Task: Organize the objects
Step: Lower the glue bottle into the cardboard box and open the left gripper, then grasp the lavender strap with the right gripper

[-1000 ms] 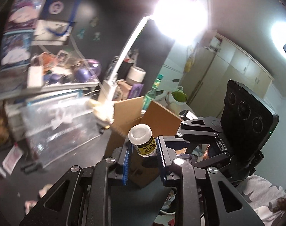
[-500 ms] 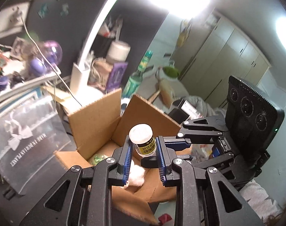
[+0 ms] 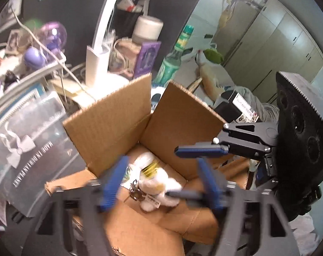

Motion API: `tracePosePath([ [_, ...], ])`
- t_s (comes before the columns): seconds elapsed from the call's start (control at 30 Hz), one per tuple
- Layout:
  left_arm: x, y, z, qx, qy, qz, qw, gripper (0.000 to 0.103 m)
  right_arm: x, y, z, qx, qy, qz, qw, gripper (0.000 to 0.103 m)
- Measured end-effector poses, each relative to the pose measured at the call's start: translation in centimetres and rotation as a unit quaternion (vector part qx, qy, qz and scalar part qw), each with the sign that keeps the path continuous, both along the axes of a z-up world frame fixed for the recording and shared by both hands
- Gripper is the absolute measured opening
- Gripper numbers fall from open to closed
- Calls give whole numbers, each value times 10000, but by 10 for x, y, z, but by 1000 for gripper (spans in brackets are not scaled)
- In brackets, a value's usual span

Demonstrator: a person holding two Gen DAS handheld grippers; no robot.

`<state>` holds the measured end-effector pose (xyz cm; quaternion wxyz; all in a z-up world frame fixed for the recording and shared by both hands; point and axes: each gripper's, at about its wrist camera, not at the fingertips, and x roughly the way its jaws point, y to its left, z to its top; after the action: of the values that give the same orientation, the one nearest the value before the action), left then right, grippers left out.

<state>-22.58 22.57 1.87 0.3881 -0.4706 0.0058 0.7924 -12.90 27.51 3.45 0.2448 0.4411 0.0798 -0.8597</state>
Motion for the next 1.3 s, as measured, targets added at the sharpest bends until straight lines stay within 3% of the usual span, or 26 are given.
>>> tracePosePath([
  [0.07, 2, -4, 7, 77, 89, 11, 9999, 81, 3, -3, 2, 51, 138, 48, 9999, 49],
  [0.17, 7, -15, 18, 127, 280, 102, 9995, 91, 9, -7, 9, 20, 328, 99, 9994, 49],
  [0.3, 23, -42, 39, 332, 716, 282, 9965, 94, 23, -16, 23, -154, 764, 210, 9967, 49],
  [0.47, 53, -90, 66, 632, 1355, 603, 9869, 102, 58, -43, 43, -406, 1414, 610, 9872, 49],
  [0.6, 77, -131, 67, 671, 1682, 955, 9788, 103, 87, -77, 50, -495, 1624, 1117, 9791, 49],
  [0.73, 98, -171, 52, 648, 1956, 1370, 9689, 103, 103, -110, 42, -654, 1448, 1535, 9753, 47],
  [1.0, 124, -231, -4, 616, 2075, 2183, 9516, 103, 114, -165, -11, -720, 856, 1863, 9761, 47],
  [1.13, 133, -251, -36, 677, 2011, 2487, 9451, 103, 106, -178, -52, -628, 487, 1554, 9846, 47],
  [1.3, 139, -258, -61, 543, 2160, 2702, 9367, 103, 85, -176, -109, -431, 76, 691, 9967, 39],
])
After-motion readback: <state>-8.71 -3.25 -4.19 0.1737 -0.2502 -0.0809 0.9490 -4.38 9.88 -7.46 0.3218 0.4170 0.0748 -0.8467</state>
